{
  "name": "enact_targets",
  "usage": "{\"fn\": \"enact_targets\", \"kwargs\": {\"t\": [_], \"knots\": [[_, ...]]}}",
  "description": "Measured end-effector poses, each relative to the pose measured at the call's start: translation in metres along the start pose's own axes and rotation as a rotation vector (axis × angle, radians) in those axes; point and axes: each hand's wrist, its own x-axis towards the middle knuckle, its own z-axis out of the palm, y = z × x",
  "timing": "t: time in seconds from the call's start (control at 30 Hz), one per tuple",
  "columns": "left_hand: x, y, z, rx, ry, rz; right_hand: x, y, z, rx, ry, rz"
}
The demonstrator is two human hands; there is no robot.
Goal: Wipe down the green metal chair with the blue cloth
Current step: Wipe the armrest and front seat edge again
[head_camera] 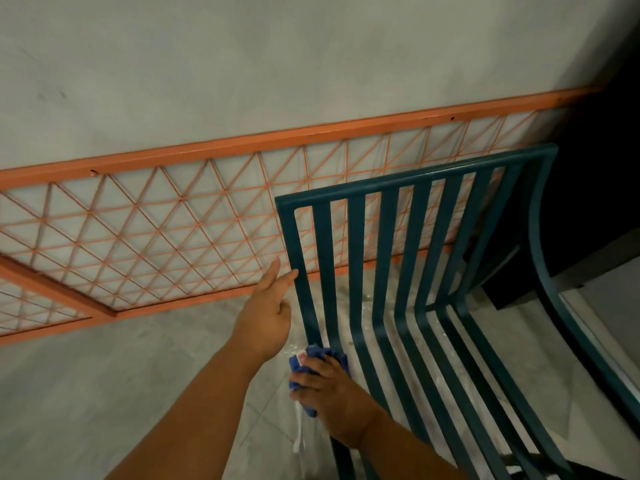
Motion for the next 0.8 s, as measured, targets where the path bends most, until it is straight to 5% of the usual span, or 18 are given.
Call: {"fn": "enact_targets", "kwargs": {"t": [0.07, 0.23, 0.5, 0.8], "knots": [[-0.004, -0.001, 0.003, 0.019, -0.009, -0.013, 0.014, 0.003, -0.014, 0.014, 0.158, 0.128], [-0.016, -0.005, 0.014, 0.079, -0.067, -0.056, 0.044, 0.022, -0.023, -0.142, -0.004, 0.448], [-0.034, -0.028, 0.052, 0.638, -0.243, 0.131, -0.038, -0.076, 0.041, -0.276, 0.015, 0.735], [-0.035, -0.018, 0.084, 0.8, -0.301, 0.058, -0.015, -0.076, 0.026, 0.165, 0.356, 0.881]]}}
